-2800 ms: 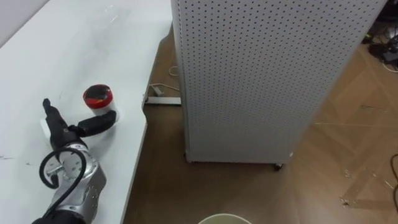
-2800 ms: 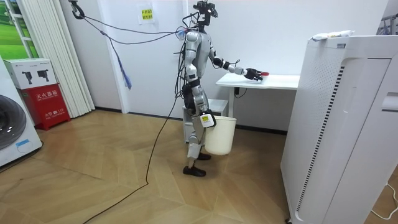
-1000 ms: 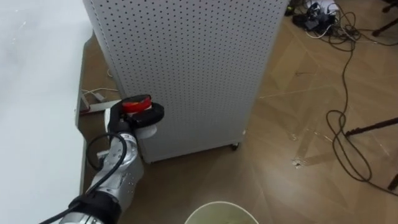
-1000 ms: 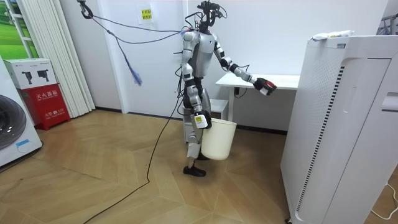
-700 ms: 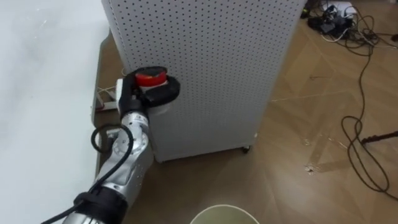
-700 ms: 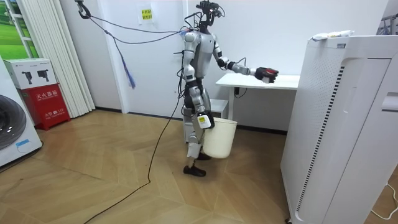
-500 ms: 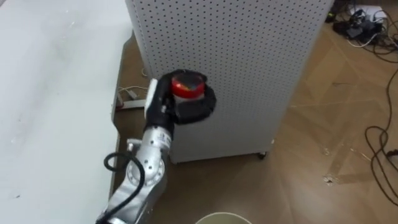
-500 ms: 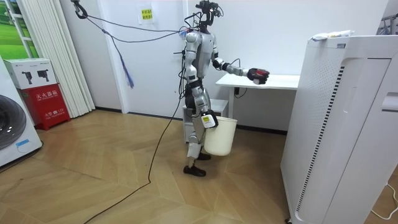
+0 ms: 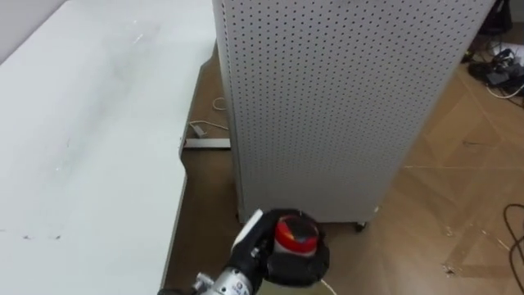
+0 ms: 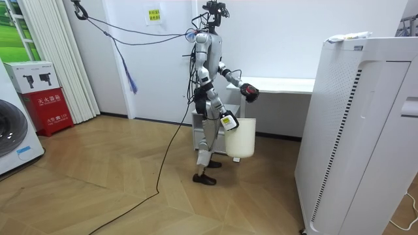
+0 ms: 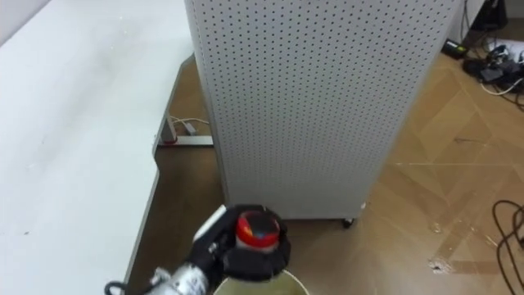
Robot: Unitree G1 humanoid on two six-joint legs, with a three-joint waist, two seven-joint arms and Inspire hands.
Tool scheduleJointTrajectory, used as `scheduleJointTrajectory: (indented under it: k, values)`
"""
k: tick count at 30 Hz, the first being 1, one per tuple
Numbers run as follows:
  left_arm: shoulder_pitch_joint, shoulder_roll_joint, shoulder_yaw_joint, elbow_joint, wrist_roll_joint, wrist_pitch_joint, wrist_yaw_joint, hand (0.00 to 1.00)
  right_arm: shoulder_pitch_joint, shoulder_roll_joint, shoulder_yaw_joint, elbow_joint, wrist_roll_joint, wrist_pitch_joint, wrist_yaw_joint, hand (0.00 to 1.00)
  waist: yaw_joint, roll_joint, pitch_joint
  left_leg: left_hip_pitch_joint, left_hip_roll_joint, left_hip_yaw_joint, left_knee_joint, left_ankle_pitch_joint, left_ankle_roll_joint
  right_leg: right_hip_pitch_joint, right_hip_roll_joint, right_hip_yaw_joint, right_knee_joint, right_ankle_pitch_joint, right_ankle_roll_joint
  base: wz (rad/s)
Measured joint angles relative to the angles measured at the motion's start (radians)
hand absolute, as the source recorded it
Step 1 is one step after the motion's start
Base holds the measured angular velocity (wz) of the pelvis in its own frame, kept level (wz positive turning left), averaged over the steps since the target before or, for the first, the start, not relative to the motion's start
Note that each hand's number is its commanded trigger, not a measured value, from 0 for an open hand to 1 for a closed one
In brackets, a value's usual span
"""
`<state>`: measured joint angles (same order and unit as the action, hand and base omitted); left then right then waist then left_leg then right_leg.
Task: Pick garbage
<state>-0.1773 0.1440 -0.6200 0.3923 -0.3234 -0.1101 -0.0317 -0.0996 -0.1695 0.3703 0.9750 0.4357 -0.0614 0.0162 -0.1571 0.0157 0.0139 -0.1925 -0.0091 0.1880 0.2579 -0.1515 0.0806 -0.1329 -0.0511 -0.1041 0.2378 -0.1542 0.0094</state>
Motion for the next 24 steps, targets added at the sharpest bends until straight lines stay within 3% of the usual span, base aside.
scheduleJointTrajectory:
  k: [7, 8, 9, 17, 24]
  values:
    - [0.021, 0.009, -0.045, 0.000, -0.002, 0.001, -0.044, 1.00, 0.001, -0.005, 0.000, -0.006, -0.001, 0.000, 0.009, 1.00, 0.000, 0.004, 0.0018, -0.006, 0.000, 0.000, 0.000, 0.000, 0.000, -0.005, 0.000, -0.006, -0.002, 0.000, 0.000, 0.00]
    - [0.021, 0.015, -0.055, 0.000, -0.008, 0.002, -0.050, 0.58, 0.001, -0.010, 0.000, -0.006, -0.001, 0.000, 0.010, 1.00, 0.000, 0.007, 0.0025, -0.007, 0.000, 0.000, 0.000, 0.000, 0.000, -0.006, 0.001, -0.007, -0.002, 0.000, 0.000, 0.00]
    - [0.021, 0.019, -0.065, 0.000, -0.022, 0.004, -0.053, 0.00, 0.001, -0.014, 0.000, -0.006, 0.000, 0.000, 0.010, 1.00, 0.001, 0.011, 0.0027, -0.008, 0.000, 0.000, -0.001, 0.000, 0.000, -0.007, 0.001, -0.008, -0.002, 0.000, 0.000, 0.00]
    - [0.027, 0.040, -0.073, 0.000, -0.039, 0.020, -0.090, 0.00, 0.003, -0.036, 0.000, -0.006, 0.013, 0.000, 0.011, 1.00, -0.001, 0.049, 0.0036, -0.005, 0.000, 0.000, -0.008, 0.000, 0.000, -0.007, 0.000, -0.009, -0.001, 0.000, 0.000, 0.00]
    - [0.054, 0.048, -0.074, 0.000, -0.036, 0.031, -0.138, 0.00, 0.003, -0.046, 0.000, -0.006, -0.004, 0.000, 0.041, 1.00, -0.003, 0.051, 0.0037, -0.006, -0.003, 0.001, -0.012, 0.000, 0.000, -0.009, 0.000, -0.009, -0.001, 0.000, 0.000, 0.00]
